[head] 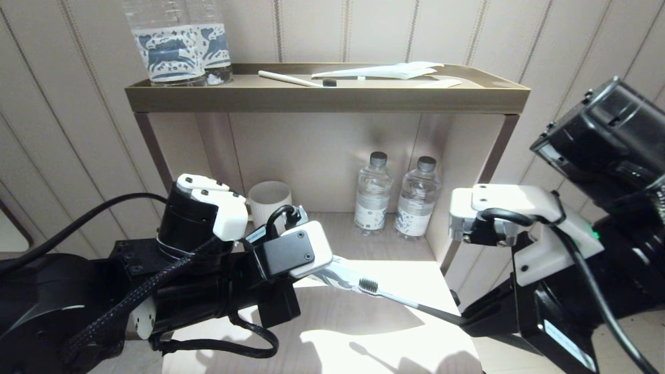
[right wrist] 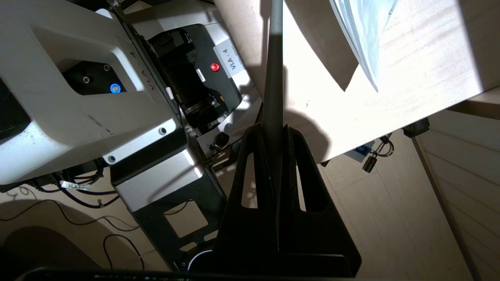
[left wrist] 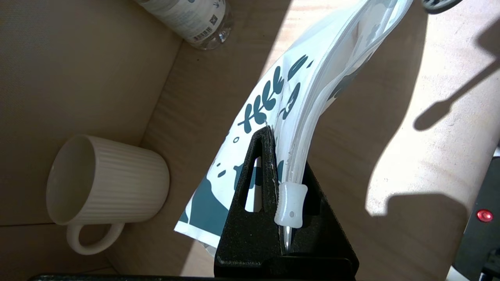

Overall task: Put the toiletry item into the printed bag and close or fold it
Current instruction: Place the toothbrush in the storage bag

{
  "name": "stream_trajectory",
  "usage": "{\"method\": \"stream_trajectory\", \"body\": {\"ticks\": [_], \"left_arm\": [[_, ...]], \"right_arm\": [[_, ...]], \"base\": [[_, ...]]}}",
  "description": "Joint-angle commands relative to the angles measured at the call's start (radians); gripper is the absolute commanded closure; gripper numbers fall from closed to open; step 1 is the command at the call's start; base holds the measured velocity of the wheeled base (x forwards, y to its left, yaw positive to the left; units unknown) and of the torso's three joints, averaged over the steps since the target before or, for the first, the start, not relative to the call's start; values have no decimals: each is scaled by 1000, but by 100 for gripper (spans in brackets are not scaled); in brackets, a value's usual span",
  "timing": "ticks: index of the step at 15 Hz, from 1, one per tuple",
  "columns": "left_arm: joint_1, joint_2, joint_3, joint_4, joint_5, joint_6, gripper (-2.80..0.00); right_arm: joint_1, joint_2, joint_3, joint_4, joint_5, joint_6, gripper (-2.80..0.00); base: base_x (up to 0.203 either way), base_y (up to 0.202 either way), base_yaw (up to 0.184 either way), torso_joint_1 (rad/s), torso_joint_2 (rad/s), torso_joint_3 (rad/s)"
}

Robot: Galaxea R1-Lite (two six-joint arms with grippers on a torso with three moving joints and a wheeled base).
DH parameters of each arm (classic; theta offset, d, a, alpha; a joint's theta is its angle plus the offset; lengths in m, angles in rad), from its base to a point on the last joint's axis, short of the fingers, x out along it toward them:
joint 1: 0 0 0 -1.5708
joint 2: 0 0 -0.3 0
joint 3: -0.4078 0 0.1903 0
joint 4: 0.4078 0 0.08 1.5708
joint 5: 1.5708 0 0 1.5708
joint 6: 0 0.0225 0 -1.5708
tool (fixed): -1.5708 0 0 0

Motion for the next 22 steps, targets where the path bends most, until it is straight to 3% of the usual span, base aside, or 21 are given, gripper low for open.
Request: {"method": "stream_trajectory", "body": {"ticks": [1, 9, 22], "left_arm": [[-2, -5, 3, -2, -2, 4, 0], [-31, -14, 12, -6, -3, 2, 0], [-31, 12, 11, -6, 0, 1, 0]], "right_arm": [[-6, 28, -1, 4, 1, -1, 0], [-32, 105, -18, -50, 0, -2, 0], [-17, -42, 86, -50, 1, 1, 0]], "base": [[0, 0, 0, 0, 0, 0], [0, 0, 0, 0, 0, 0], [0, 0, 0, 0, 0, 0]]}}
